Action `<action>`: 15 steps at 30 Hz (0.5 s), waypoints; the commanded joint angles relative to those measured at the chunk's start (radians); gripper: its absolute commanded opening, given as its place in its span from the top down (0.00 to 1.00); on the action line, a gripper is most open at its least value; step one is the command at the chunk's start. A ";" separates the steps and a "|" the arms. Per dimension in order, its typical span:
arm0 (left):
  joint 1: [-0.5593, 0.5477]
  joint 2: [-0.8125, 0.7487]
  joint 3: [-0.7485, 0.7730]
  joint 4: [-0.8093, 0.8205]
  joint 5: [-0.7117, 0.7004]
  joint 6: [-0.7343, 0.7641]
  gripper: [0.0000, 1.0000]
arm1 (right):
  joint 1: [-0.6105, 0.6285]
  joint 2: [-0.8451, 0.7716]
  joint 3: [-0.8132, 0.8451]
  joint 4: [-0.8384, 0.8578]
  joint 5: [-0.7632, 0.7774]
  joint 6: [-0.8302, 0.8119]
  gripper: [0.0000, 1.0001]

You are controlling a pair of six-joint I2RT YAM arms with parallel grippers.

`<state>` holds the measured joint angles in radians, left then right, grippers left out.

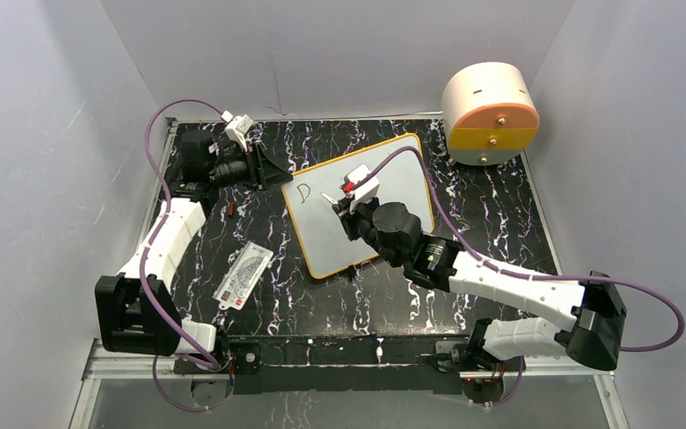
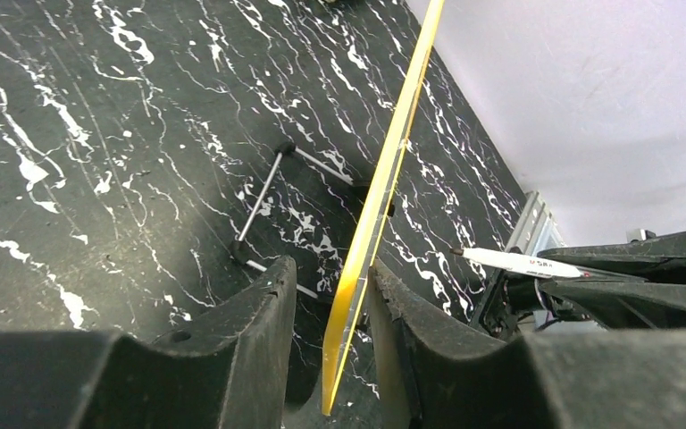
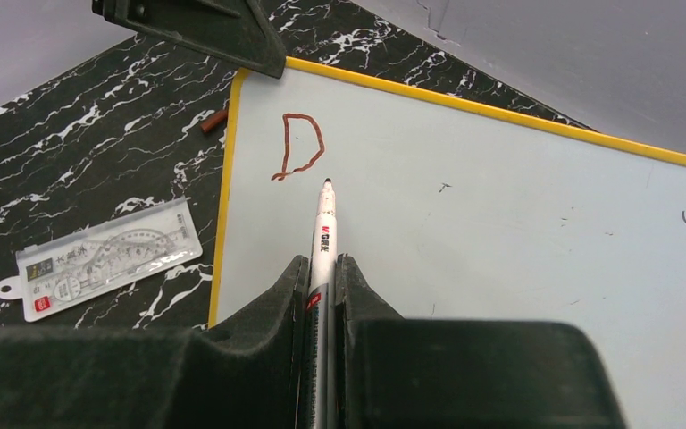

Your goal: Write a sentence on the whiteboard

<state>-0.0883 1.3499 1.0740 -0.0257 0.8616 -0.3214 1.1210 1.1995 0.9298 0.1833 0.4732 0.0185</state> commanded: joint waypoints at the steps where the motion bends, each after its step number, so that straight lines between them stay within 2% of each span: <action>1: 0.004 0.025 -0.019 0.063 0.125 0.031 0.67 | -0.002 0.002 0.064 0.048 0.008 -0.043 1.00; 7: 0.004 0.040 -0.038 0.093 0.169 0.032 0.68 | -0.002 0.022 0.075 0.056 -0.007 -0.069 1.00; 15: 0.007 0.056 -0.056 0.127 0.235 0.031 0.86 | 0.009 0.044 0.071 0.073 -0.007 -0.105 1.00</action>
<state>-0.0879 1.4063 1.0225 0.0677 1.0271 -0.3077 1.1213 1.2434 0.9543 0.1841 0.4618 -0.0483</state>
